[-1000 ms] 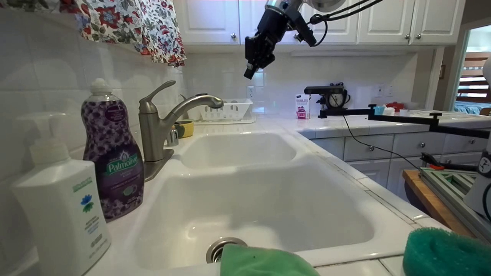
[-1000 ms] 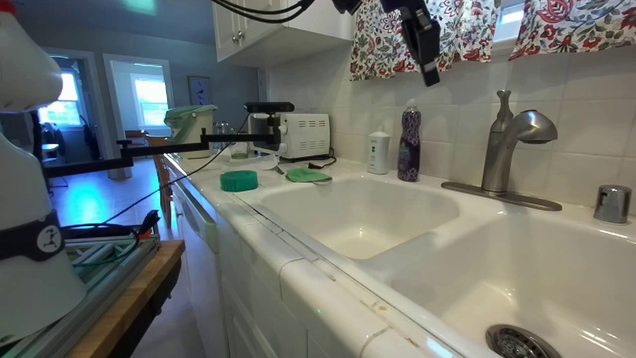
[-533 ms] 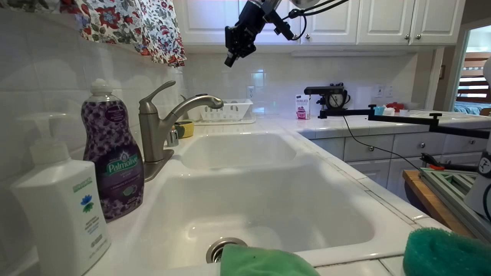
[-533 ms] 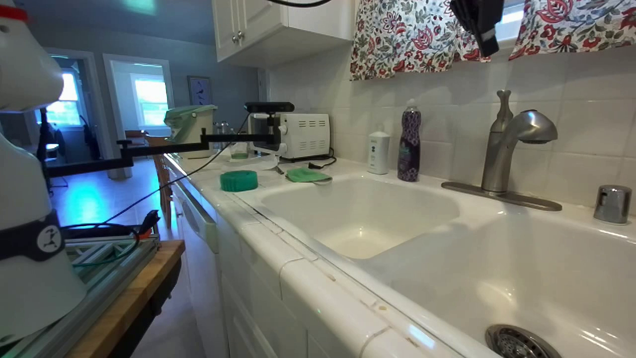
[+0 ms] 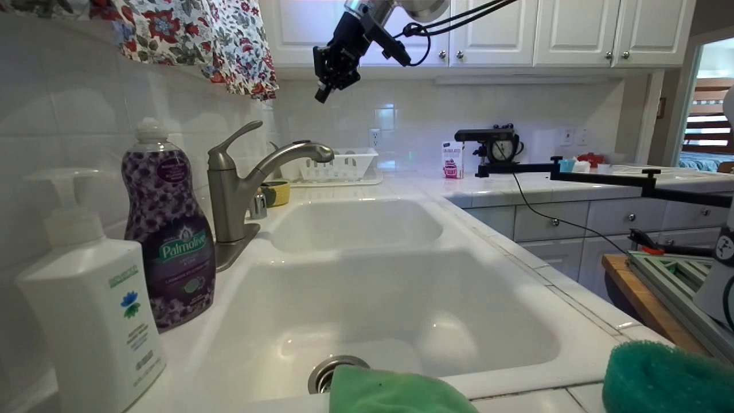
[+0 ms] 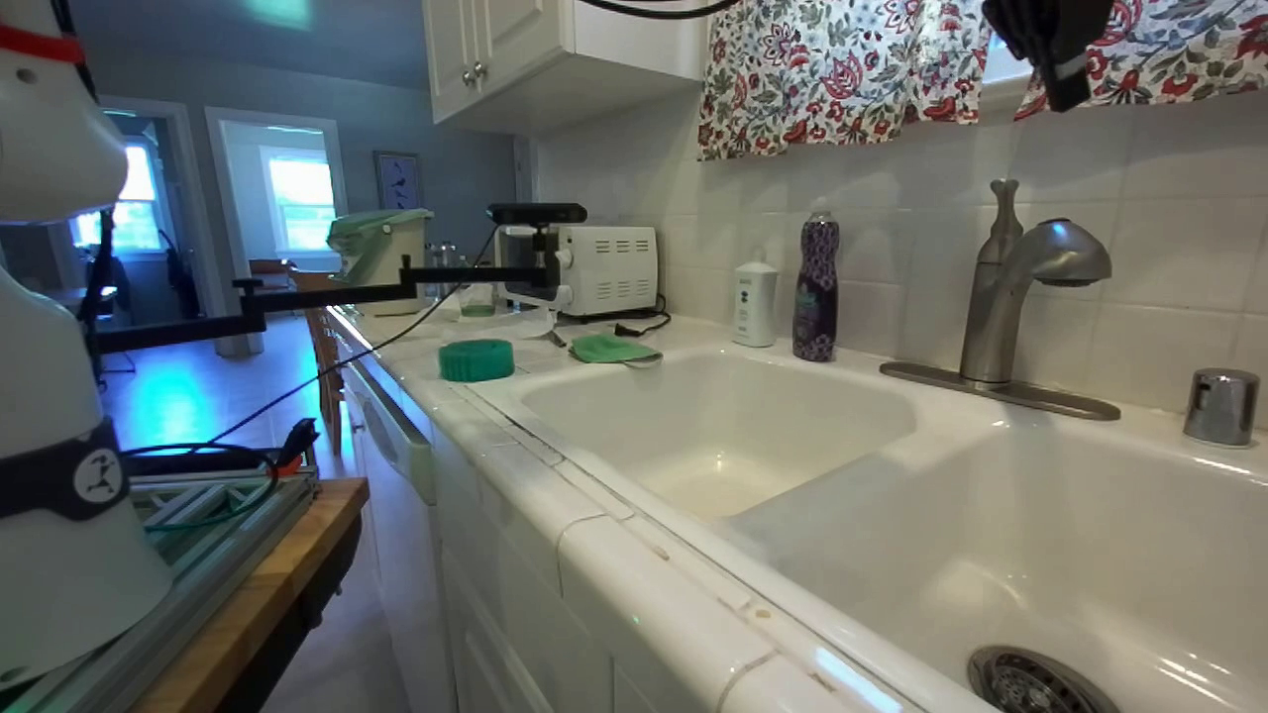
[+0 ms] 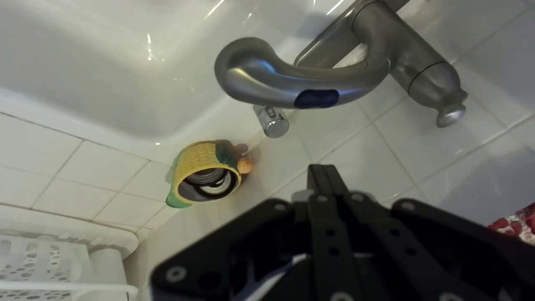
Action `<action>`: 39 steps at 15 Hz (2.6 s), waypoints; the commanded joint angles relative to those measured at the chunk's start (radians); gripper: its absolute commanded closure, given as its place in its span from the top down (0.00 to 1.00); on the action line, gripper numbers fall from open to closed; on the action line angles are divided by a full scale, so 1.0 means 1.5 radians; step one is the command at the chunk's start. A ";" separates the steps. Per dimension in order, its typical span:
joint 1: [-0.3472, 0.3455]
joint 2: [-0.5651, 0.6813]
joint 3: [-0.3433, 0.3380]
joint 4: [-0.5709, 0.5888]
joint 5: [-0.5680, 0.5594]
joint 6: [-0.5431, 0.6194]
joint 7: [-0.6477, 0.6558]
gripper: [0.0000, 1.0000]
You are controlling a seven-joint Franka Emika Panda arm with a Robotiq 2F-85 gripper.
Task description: Turn the faucet and turn on the tap
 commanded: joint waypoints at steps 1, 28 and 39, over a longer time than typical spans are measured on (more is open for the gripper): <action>-0.006 0.062 -0.008 0.086 -0.007 -0.041 0.024 0.00; -0.040 0.222 0.015 0.254 0.048 -0.126 0.022 0.00; -0.044 0.281 0.019 0.333 0.061 -0.212 0.040 0.00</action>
